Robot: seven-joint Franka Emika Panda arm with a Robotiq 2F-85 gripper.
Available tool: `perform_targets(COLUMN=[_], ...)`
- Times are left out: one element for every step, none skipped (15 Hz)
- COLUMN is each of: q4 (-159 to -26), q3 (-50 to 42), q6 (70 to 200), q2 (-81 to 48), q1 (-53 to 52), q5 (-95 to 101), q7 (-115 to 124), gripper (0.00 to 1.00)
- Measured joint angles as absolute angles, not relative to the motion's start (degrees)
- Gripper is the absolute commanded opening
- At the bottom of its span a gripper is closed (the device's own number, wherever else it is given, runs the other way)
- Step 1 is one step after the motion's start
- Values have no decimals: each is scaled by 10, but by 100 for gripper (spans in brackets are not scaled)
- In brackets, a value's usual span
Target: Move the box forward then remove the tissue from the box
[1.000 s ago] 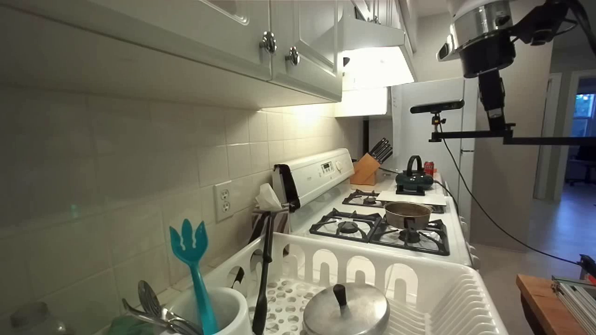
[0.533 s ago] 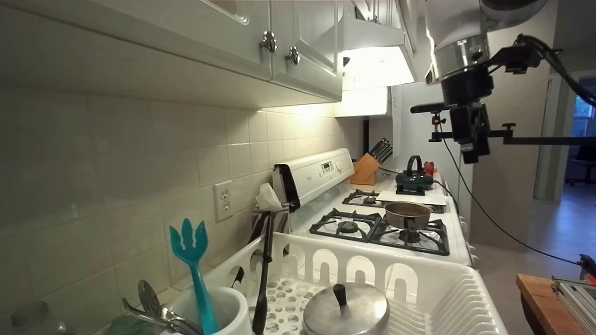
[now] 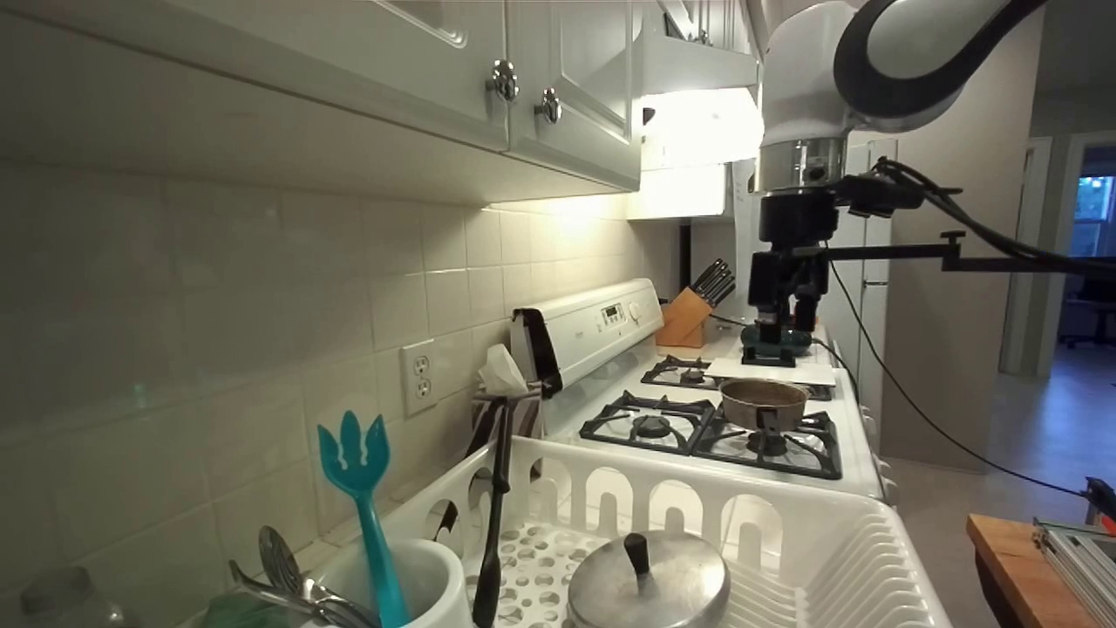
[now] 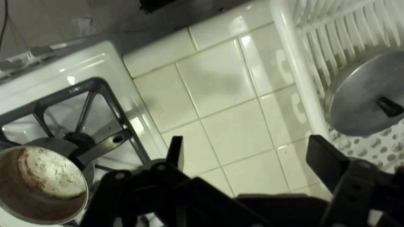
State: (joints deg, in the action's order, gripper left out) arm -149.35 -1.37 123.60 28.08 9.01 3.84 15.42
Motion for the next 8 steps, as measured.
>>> perform_targets(q4=[-1492,-1491,-1489,-1486,-1482,-1478,-1474,-1472], q3=[-16,-17,-18,-18,-18,-18,-18,-18], q6=[1270,1301,1329,1346,1353,1356,1356,1356], q2=[268,254,240,226,213,203,197,195], q1=[95,99,103,107,109,110,110,110], q5=[42,46,51,53,54,55,55,55], q7=[154,154,153,153,153,153,153,153], gripper=[100,100,100,100,100,100,100,100])
